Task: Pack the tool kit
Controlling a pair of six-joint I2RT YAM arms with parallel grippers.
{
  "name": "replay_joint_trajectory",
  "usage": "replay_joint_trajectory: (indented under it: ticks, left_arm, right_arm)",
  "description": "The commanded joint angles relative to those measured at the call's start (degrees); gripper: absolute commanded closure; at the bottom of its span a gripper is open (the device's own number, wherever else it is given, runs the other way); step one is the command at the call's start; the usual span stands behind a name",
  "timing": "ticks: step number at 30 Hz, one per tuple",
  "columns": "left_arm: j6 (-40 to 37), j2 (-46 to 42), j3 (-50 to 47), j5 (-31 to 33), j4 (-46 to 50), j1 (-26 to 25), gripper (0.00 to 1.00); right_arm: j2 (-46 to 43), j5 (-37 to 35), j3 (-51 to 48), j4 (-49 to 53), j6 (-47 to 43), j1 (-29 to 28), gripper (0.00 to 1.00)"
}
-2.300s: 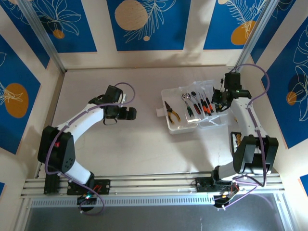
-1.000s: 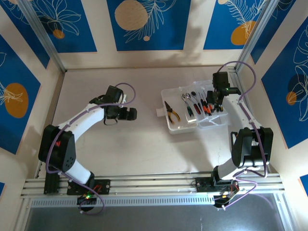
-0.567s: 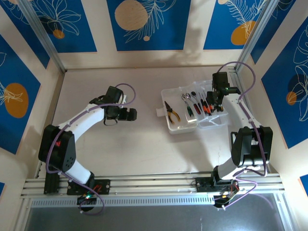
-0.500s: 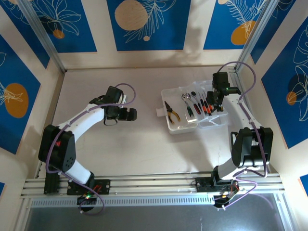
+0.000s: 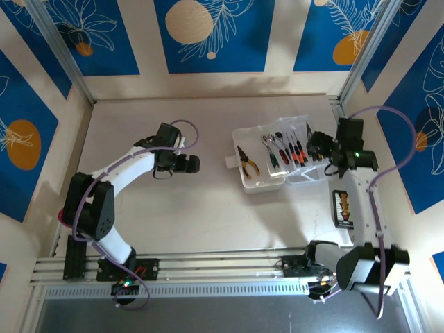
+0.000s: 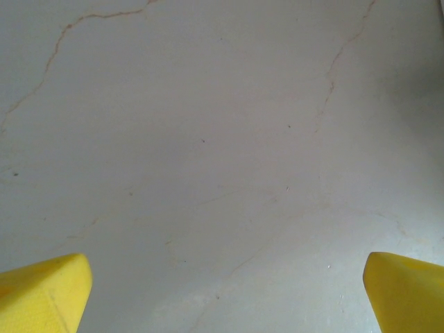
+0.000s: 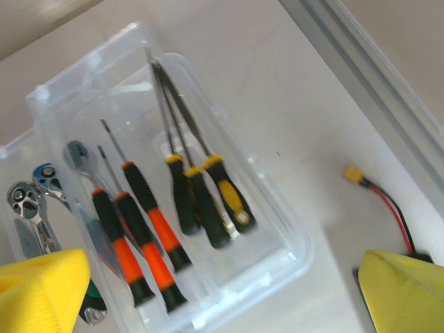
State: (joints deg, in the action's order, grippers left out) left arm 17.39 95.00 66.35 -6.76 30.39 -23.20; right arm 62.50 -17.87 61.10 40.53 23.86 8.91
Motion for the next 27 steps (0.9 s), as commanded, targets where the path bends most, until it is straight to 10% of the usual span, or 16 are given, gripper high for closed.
replay_joint_trajectory:
  ticks: [1, 8, 19, 27]
  left_arm:
    - [-1.41, 2.21, 3.29, -1.67, -1.74, -1.12, 0.00]
    - [-1.13, 5.89, 5.80, -3.07, -3.79, -2.68, 0.00]
    - [-0.68, 7.16, 5.56, -6.02, -8.01, -2.64, 0.00]
    - [-0.69, 7.74, 5.54, -7.89, -9.37, -2.27, 0.00]
  right_arm:
    - [-4.72, 7.32, -5.25, 2.26, 9.33, 4.61, 0.01]
    - [-6.58, 11.50, -11.49, 2.57, 15.46, 10.95, 0.05]
    - [-1.99, 11.40, -13.99, 1.98, 17.98, 12.56, 0.58]
    - [2.77, 10.66, -16.16, -1.76, 19.11, 11.62, 0.74]
